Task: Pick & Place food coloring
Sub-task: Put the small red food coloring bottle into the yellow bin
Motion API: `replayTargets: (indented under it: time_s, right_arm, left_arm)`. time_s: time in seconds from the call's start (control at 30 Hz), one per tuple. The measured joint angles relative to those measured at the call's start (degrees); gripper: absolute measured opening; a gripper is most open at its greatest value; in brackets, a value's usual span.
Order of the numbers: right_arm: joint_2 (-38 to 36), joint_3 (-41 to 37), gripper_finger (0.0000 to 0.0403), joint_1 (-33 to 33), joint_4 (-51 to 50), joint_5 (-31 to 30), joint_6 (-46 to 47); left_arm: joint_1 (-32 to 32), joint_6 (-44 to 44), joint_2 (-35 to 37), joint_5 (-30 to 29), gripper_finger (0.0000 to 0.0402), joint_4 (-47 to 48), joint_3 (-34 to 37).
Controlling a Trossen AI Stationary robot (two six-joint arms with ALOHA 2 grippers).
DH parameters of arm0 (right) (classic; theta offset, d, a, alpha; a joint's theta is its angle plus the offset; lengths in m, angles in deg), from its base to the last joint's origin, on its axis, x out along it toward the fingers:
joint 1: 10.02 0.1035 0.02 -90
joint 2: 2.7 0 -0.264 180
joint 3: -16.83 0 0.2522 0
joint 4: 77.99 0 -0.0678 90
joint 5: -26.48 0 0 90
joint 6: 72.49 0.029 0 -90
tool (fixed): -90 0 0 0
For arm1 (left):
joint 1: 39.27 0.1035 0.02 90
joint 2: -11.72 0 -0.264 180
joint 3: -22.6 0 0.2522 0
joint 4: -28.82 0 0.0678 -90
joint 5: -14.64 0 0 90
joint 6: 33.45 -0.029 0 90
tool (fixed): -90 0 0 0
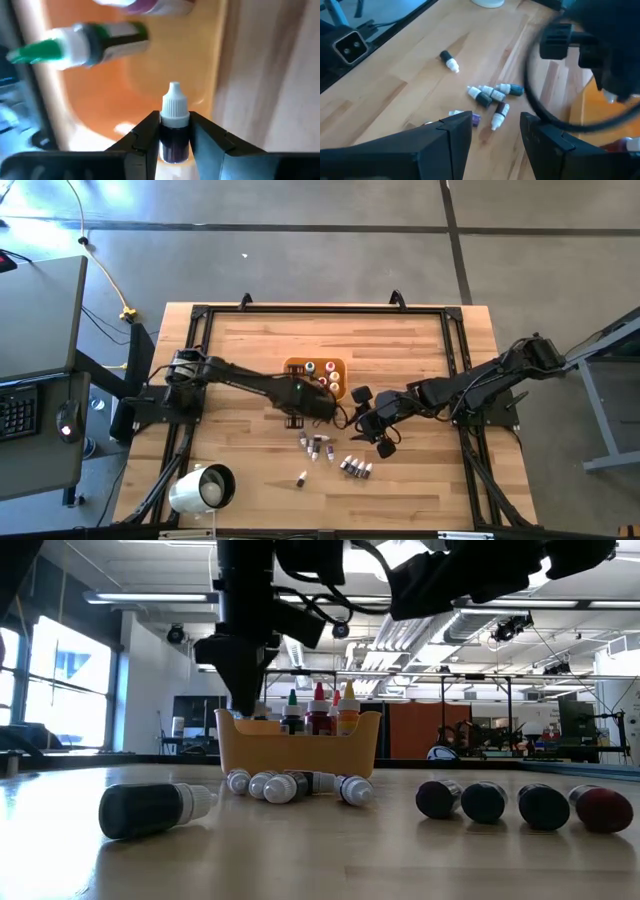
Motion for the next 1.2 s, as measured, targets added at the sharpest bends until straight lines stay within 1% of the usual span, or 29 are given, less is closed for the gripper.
replayTargets:
  time_s: [0.07,0.2,0.33,0.4,0.5,0.6,0.67,0.73,0.8,0.83,0.9,0.97,1.07,1.2]
  right_arm:
    - [0.0,0.0,0.0161,0.1,-0.2,0.3,0.0]
    - [0.0,0.0,0.0161,0.1,-0.6,0.6,0.0]
    - [0.0,0.0,0.0161,0.0,-0.7,0.7,0.0]
    - [0.0,0.0,0.0161,0.1,-1.1,1.6,0.2]
    - [0.0,0.0,0.0161,0.1,-2.0,5.1,0.6]
    - [0.3,0.1,0.0161,0.9,-2.0,7.4,0.6]
    - [0.9,0.1,0.0161,2.0,-2.1,7.7,0.8]
    - [2.2,0.1,0.0161,3.3,-2.2,8.4,2.5]
    - [3.9,0.1,0.0161,4.7,-2.4,10.5,4.4]
    - [4.8,0.1,0.0161,5.4,-2.3,11.9,5.2]
    - [6.5,0.1,0.0161,7.0,-2.7,14.1,5.6]
    - [8.1,0.1,0.0161,8.5,-2.9,14.5,5.6]
    - [10.5,0.1,0.0161,10.1,-2.7,14.4,5.1]
    - [14.6,0.1,0.0161,11.2,-1.9,14.1,2.6]
  left_arm:
    - [0.4,-3.6,0.0,1.4,0.0106,-1.9,0.4]
    - [0.2,-6.9,0.0,-2.5,0.0134,-5.1,0.4]
    - [0.3,-8.2,0.0,-3.9,0.0167,-5.8,0.4]
    - [0.0,-8.4,0.0,-4.6,0.0176,-5.9,0.4]
    - [-0.8,-7.8,0.0,-3.5,0.0178,-3.0,-1.6]
    - [-1.8,-5.5,0.0,-3.0,0.0179,4.4,-6.2]
    - [-2.3,-2.7,0.0,-3.5,0.0179,8.7,-9.2]
    - [-2.8,0.2,0.5,-5.4,0.0179,12.7,-12.1]
    - [-3.5,2.4,2.6,-8.3,0.0179,17.3,-14.0]
    - [-3.9,3.0,3.9,-9.9,0.0179,17.7,-14.8]
    - [-4.5,4.6,6.8,-10.5,0.0179,18.6,-14.9]
    - [-5.1,5.8,9.4,-10.5,0.0179,17.4,-14.4]
    - [-6.2,6.6,14.2,-10.4,0.0179,16.6,-11.9]
    - [-7.9,6.6,20.6,-10.6,0.0179,8.5,-5.1]
